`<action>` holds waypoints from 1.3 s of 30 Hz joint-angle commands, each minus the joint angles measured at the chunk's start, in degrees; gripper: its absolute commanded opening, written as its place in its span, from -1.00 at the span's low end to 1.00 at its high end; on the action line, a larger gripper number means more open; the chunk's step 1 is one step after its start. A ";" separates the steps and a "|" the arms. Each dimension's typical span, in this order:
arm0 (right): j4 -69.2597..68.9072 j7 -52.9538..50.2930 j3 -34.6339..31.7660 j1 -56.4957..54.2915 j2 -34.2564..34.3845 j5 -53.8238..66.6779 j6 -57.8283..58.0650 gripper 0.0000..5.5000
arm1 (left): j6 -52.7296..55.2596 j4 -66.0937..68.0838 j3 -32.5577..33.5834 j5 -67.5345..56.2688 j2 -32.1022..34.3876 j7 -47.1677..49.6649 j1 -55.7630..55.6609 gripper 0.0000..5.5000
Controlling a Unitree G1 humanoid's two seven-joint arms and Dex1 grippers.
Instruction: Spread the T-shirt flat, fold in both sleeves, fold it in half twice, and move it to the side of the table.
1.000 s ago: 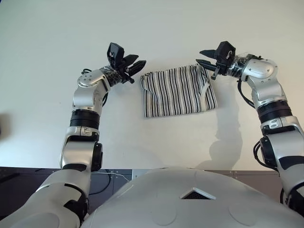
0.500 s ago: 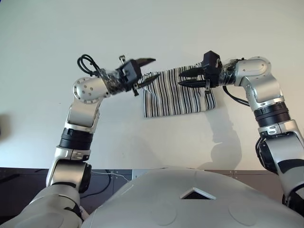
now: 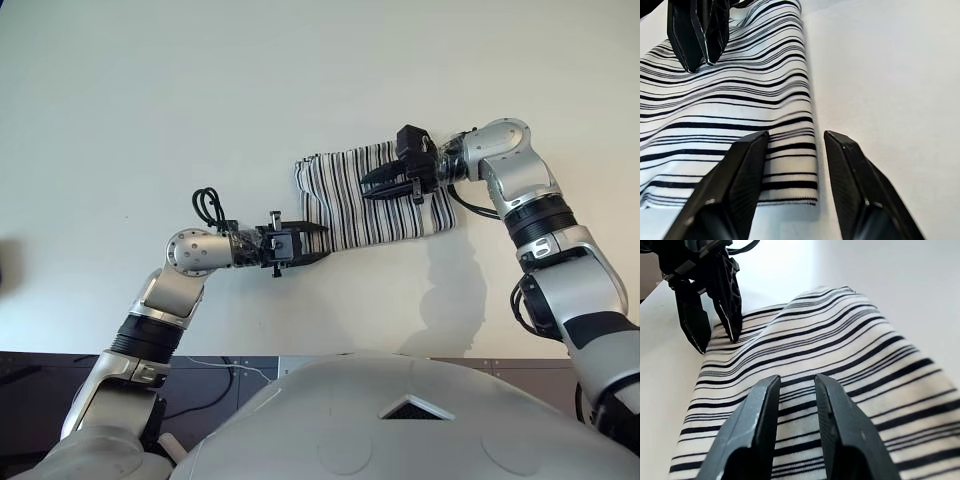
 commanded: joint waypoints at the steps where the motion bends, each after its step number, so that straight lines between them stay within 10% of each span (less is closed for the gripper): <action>1: 5.44 -1.15 -1.09 -1.22 0.13 -1.94 -1.50 -0.55 | -0.15 -0.07 0.03 -0.47 2.40 -2.32 0.27 -0.26; 9: 23.64 -15.60 -11.37 -2.05 -2.15 -1.41 -1.99 -0.55 | 5.27 -0.17 5.97 -6.15 -3.19 3.32 -8.40 -0.26; 19: 34.84 -54.01 -28.72 10.24 -22.19 2.43 -0.84 -0.55 | 4.57 -0.15 7.15 -4.01 -4.96 8.63 -8.37 -0.26; 29: 32.95 -61.81 -37.80 9.65 -24.89 3.79 -7.03 -0.55 | 5.68 -0.97 8.49 -4.57 -9.11 14.22 -9.40 -0.26; 39: -26.34 -64.09 -31.74 16.73 -2.54 10.93 -13.45 -0.55 | 16.69 -17.18 16.81 -7.06 -25.70 40.98 -6.21 -0.26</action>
